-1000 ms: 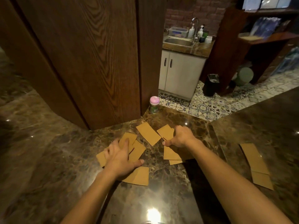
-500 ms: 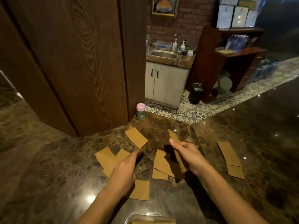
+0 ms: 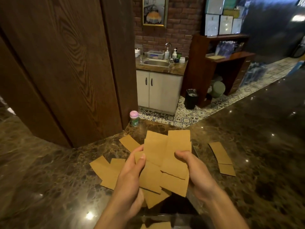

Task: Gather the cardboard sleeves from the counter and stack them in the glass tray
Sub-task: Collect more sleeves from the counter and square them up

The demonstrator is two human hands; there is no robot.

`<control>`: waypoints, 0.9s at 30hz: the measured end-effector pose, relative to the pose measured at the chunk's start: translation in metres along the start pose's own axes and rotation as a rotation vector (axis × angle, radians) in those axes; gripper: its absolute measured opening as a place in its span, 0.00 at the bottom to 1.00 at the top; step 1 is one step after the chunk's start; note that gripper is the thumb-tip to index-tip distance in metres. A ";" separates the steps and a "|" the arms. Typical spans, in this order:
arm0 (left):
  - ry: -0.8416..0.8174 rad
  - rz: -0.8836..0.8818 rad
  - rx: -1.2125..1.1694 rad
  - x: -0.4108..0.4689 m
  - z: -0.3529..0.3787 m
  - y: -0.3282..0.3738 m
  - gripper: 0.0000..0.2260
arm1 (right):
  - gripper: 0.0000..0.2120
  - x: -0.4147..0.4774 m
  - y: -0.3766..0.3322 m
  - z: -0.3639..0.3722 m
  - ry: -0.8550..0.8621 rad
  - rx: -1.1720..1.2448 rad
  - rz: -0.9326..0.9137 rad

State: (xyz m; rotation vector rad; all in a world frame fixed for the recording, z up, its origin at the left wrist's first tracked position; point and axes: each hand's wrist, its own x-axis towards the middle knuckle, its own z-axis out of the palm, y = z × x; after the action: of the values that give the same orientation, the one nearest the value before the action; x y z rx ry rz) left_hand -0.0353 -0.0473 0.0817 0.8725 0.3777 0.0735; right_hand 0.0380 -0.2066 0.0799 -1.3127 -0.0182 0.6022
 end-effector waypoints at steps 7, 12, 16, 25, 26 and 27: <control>-0.106 -0.142 -0.017 0.001 0.008 0.004 0.15 | 0.07 -0.019 -0.014 -0.009 -0.047 -0.060 0.008; -0.125 -0.061 0.034 -0.018 0.020 -0.009 0.21 | 0.08 -0.017 -0.010 -0.019 -0.006 -0.213 -0.215; -0.108 -0.070 -0.063 -0.017 0.018 -0.009 0.27 | 0.18 -0.023 -0.010 -0.029 0.047 -0.120 -0.326; -0.239 -0.159 -0.106 -0.025 0.039 -0.016 0.22 | 0.21 -0.029 0.011 -0.004 0.310 -0.514 -0.487; -0.232 -0.150 -0.103 -0.026 0.038 -0.017 0.23 | 0.23 -0.029 0.011 -0.006 0.280 -0.476 -0.450; -0.218 -0.139 -0.087 -0.027 0.037 -0.017 0.23 | 0.23 -0.030 0.010 -0.009 0.215 -0.388 -0.398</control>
State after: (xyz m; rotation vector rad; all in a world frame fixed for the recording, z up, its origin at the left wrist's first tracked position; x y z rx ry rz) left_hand -0.0484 -0.0908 0.0985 0.7581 0.2285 -0.1314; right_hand 0.0116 -0.2260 0.0784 -1.6884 -0.2244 0.1152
